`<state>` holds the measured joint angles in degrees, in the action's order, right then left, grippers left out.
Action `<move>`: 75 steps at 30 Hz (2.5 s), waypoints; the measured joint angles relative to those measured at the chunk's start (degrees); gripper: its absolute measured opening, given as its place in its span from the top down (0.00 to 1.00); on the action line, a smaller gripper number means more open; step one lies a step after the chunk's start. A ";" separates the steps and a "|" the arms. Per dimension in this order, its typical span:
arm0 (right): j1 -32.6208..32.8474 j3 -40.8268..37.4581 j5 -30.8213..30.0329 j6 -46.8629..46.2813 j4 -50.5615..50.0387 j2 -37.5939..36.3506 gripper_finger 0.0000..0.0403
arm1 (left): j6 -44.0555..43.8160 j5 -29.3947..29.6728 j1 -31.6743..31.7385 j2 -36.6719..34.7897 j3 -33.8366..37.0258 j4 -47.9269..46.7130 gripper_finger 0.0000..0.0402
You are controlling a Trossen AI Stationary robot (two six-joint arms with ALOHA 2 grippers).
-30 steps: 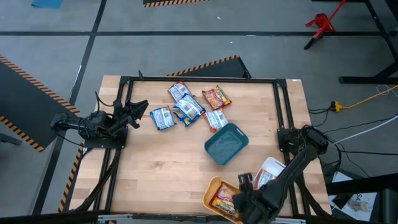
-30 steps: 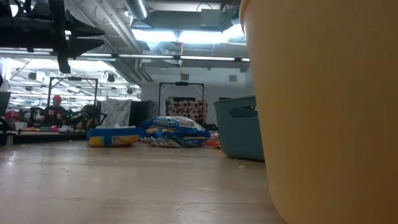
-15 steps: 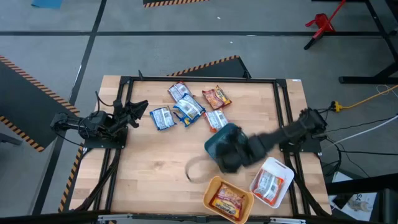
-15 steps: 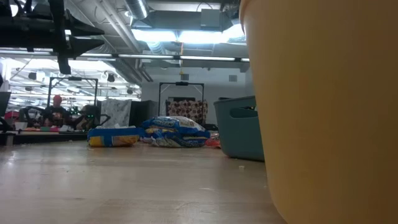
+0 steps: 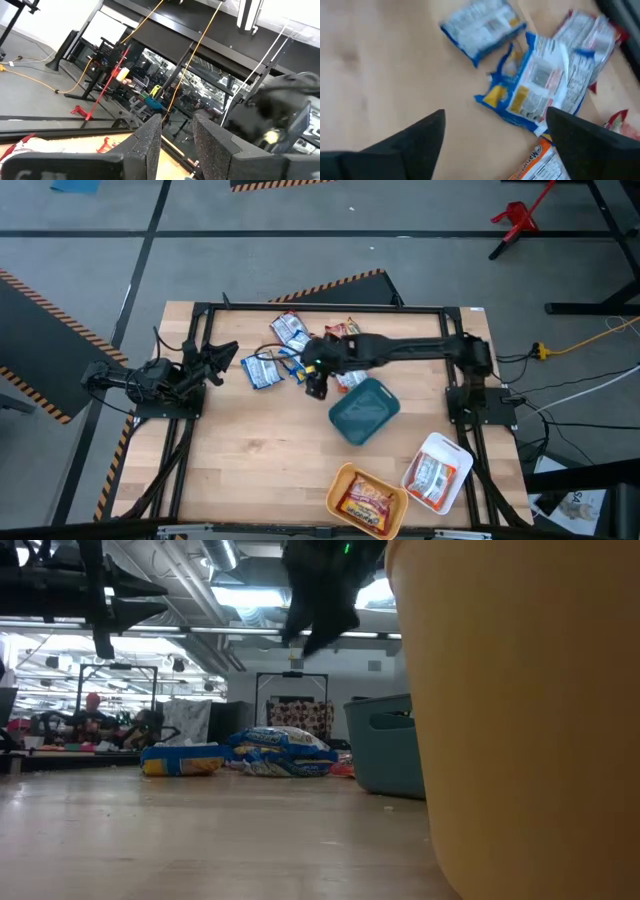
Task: Sort Maruchan noodles
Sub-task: Put the top blue noodle pack into the green bin
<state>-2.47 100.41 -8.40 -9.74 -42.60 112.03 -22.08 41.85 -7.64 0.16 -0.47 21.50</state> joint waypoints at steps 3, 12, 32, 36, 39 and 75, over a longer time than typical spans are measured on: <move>-1.77 -0.03 -0.84 0.19 0.96 3.00 0.12 | 0.02 0.00 0.00 0.00 0.00 -0.02 0.73; -3.18 0.00 -6.55 0.78 5.68 9.27 0.08 | 0.14 0.02 0.01 0.00 0.00 -0.25 0.73; -4.14 0.04 -16.59 -2.27 9.16 15.98 0.12 | 0.14 0.61 0.00 0.20 0.00 -2.75 0.73; -4.45 0.08 -16.97 -5.43 7.58 16.24 0.24 | 0.14 0.52 0.00 0.20 0.00 -2.99 0.73; -4.34 0.13 -17.09 -6.47 7.38 16.46 0.36 | 0.15 0.52 0.00 0.20 0.00 -3.03 0.73; -4.25 -0.05 -0.31 -12.78 3.44 4.86 1.00 | 0.21 0.46 0.02 0.20 0.00 -3.02 0.73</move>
<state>-6.72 100.36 -8.71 -22.52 -39.16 116.89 -21.87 42.30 -7.62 0.36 -0.47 18.48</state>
